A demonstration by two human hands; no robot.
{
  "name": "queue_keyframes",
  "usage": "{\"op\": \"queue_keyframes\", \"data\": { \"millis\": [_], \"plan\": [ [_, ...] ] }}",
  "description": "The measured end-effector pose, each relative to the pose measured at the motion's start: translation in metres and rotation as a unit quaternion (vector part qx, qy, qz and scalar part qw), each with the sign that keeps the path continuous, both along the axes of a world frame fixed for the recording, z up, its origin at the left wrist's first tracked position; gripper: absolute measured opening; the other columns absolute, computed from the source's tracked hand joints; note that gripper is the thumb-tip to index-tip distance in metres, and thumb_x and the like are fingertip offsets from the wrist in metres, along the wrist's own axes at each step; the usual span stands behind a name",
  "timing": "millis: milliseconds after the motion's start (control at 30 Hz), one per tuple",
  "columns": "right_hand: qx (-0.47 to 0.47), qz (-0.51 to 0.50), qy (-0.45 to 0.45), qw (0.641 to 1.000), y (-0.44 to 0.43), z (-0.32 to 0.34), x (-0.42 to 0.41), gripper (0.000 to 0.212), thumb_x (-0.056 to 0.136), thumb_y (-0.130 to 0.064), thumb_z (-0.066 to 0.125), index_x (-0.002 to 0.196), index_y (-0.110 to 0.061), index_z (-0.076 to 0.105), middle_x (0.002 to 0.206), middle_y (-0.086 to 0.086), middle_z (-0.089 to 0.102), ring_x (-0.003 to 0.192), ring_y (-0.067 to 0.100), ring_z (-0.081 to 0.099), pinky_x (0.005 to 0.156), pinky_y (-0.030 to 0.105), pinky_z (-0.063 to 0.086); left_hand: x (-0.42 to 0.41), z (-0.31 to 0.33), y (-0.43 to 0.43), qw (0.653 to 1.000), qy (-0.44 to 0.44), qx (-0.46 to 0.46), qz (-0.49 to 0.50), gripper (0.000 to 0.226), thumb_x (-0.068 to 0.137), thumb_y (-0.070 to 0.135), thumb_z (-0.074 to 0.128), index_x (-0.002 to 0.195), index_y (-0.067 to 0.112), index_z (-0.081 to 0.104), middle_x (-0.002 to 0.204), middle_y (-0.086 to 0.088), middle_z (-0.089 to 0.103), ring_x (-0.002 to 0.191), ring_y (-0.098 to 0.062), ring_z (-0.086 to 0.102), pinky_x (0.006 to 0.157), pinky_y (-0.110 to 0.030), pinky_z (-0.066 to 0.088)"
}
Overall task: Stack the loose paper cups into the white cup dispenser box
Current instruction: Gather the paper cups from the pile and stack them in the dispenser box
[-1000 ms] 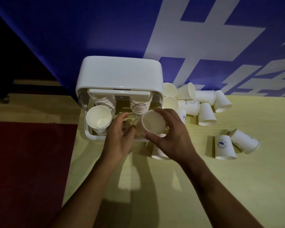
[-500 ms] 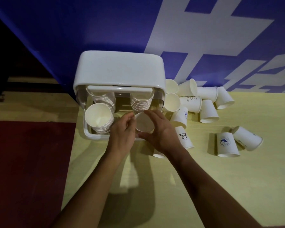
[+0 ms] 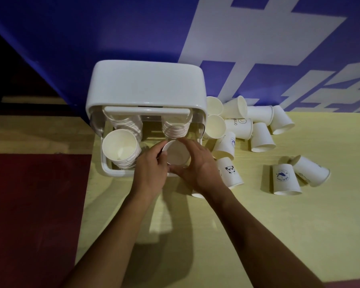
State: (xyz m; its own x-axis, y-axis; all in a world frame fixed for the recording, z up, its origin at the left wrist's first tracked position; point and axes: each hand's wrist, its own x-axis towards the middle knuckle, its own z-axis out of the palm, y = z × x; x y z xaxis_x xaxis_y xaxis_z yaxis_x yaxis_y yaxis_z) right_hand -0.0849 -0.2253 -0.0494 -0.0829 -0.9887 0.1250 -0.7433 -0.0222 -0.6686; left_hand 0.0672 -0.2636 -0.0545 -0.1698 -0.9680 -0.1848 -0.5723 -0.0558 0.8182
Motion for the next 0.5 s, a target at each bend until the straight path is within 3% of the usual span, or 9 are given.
{"op": "queue_keyframes", "data": {
  "millis": [133,233,400,500],
  "plan": [
    [0.003,0.004,0.008,1.0,0.001,0.001,0.001,0.086,0.073,-0.065,0.072,0.137,-0.009,0.058,0.125,0.005,0.067,0.113,0.025,0.064,0.093,0.046,0.052,0.0,0.001,-0.001,1.0,-0.016,-0.016,-0.005,0.036,0.105,0.02,0.052,0.138,0.028,0.065,0.123,0.006,0.074,0.107,-0.013,0.069,0.08,-0.007,0.042],
    [-0.006,-0.005,-0.018,1.0,0.011,0.011,-0.003,0.088,0.075,-0.061,0.077,0.138,-0.004,0.058,0.13,0.008,0.065,0.118,0.025,0.063,0.097,0.041,0.053,0.001,0.016,0.007,1.0,-0.01,-0.012,0.005,0.038,0.106,0.027,0.055,0.144,0.024,0.06,0.132,0.003,0.068,0.114,-0.009,0.062,0.075,0.0,0.039],
    [0.022,-0.063,0.002,0.998,0.059,0.046,-0.045,0.076,0.083,-0.055,0.078,0.143,-0.015,0.056,0.141,0.0,0.06,0.123,0.012,0.057,0.099,0.024,0.048,-0.011,0.058,0.048,0.992,0.023,-0.125,-0.011,0.039,0.101,0.023,0.061,0.14,0.018,0.06,0.138,-0.001,0.064,0.122,-0.011,0.058,0.091,-0.021,0.047],
    [0.047,-0.148,-0.001,0.988,0.093,0.065,-0.091,0.071,0.082,-0.048,0.083,0.142,-0.019,0.057,0.139,-0.008,0.06,0.124,0.002,0.052,0.101,0.014,0.039,-0.051,0.074,0.061,0.982,0.049,-0.157,-0.089,0.038,0.1,0.023,0.064,0.137,0.017,0.061,0.135,0.003,0.063,0.119,-0.001,0.053,0.092,-0.02,0.048]
  ]
}}
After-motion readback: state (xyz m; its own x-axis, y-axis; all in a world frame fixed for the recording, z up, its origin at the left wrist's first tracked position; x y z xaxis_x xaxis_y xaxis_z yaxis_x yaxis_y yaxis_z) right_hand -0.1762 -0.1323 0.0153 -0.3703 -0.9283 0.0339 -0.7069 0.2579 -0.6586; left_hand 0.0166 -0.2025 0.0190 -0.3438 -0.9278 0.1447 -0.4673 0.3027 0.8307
